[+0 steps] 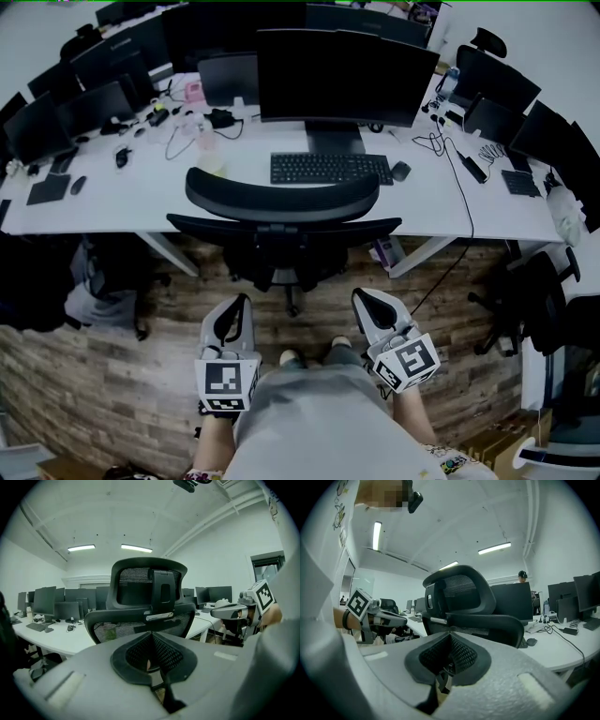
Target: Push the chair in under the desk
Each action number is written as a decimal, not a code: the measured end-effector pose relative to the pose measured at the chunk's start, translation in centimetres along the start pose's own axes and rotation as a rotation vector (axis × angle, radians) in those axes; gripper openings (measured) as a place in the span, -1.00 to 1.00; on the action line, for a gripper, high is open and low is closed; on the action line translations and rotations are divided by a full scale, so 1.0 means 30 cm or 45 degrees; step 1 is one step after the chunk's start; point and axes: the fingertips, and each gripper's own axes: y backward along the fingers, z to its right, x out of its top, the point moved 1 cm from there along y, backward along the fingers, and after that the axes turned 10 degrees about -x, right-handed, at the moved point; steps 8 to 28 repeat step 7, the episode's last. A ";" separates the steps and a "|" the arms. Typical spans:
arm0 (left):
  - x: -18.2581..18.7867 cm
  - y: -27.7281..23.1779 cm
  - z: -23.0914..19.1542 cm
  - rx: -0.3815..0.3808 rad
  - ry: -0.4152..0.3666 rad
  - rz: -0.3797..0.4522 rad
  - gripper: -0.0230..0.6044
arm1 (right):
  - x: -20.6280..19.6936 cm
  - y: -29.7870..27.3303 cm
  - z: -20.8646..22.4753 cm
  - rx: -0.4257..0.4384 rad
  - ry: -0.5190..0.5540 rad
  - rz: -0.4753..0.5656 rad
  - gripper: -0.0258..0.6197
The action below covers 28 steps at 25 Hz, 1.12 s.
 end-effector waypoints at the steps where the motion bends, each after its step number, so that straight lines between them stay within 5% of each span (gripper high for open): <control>1: -0.003 0.001 -0.002 0.003 -0.003 -0.002 -0.90 | -0.004 -0.001 -0.003 0.005 0.002 -0.007 -0.92; 28: -0.009 0.007 -0.005 0.014 0.022 -0.012 -0.89 | -0.021 -0.012 -0.020 0.047 0.025 -0.043 -0.92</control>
